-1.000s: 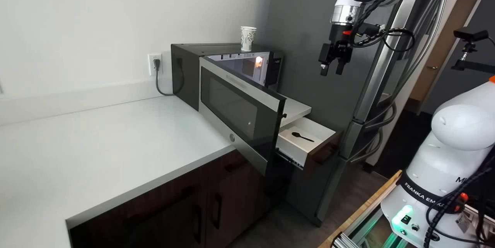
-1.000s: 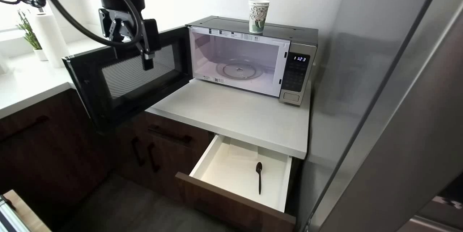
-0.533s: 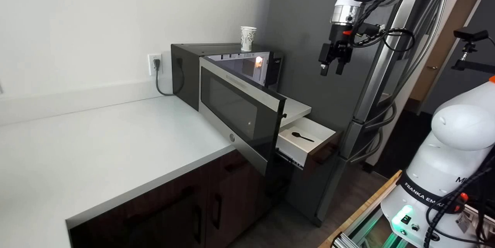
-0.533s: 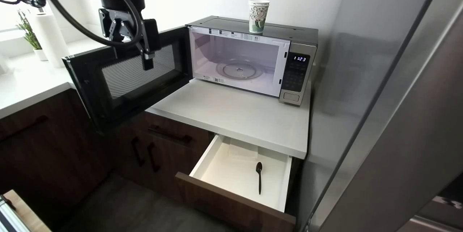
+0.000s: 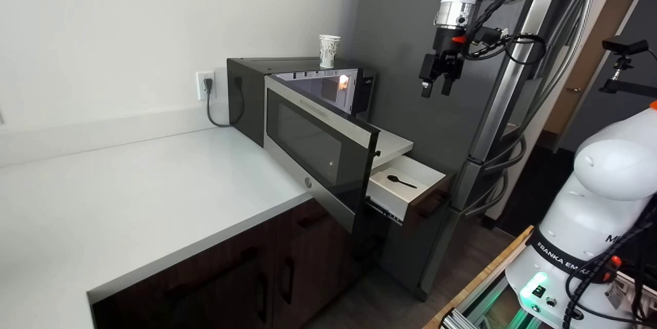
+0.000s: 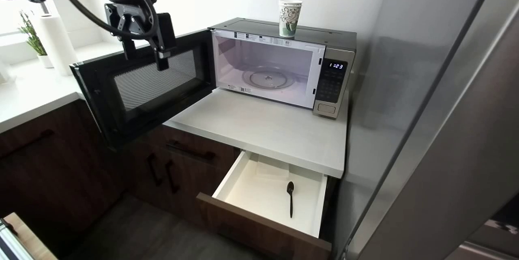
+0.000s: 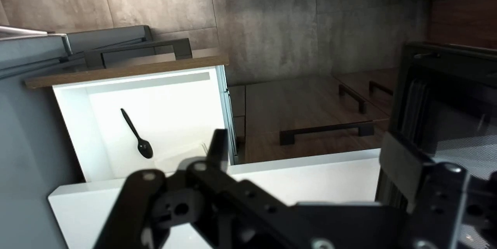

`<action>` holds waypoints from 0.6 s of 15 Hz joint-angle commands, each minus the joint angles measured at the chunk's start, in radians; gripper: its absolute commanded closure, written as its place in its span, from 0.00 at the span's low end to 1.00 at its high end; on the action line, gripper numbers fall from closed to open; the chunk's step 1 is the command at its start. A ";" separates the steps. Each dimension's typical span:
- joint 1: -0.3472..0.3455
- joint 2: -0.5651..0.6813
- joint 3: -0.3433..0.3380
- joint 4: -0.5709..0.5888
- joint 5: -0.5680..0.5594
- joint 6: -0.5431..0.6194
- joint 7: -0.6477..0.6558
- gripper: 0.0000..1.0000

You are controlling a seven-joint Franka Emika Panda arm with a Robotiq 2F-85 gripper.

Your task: Close the microwave door

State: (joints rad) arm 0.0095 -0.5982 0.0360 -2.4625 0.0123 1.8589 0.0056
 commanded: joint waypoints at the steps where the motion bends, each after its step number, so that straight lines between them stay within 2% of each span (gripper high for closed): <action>1: 0.058 0.026 0.045 0.055 -0.004 0.005 -0.020 0.00; 3: 0.092 0.053 0.075 0.087 -0.004 0.035 -0.028 0.00; 4: 0.112 0.066 0.088 0.102 -0.002 0.057 -0.042 0.25; 5: 0.126 0.082 0.098 0.118 -0.012 0.074 -0.062 0.27; 9: 0.199 0.179 0.122 0.187 0.002 0.167 -0.167 0.58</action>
State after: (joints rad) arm 0.1640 -0.5070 0.1514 -2.3367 0.0125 1.9749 -0.0838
